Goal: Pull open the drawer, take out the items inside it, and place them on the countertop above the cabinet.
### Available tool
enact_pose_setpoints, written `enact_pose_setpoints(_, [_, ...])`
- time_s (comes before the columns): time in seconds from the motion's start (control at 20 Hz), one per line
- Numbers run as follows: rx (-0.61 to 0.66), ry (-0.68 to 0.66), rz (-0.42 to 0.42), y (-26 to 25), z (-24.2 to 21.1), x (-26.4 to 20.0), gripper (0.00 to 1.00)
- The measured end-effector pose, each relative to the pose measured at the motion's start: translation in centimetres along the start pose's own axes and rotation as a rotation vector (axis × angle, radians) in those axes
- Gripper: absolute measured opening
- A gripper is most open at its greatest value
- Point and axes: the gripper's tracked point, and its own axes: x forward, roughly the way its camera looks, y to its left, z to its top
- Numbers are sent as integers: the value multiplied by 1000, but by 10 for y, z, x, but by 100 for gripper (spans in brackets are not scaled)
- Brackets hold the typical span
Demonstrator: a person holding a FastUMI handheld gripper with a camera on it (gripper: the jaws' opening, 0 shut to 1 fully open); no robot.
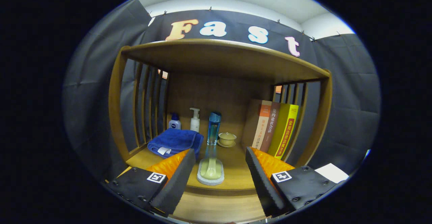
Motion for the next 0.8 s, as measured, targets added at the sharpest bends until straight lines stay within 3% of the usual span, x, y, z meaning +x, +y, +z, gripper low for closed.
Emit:
enact_pose_setpoints(0.55, [59,-75,-47,10,-70,-102,99])
enact_pose_setpoints(0.8, [42,-103,-54,13,-73,-127,99])
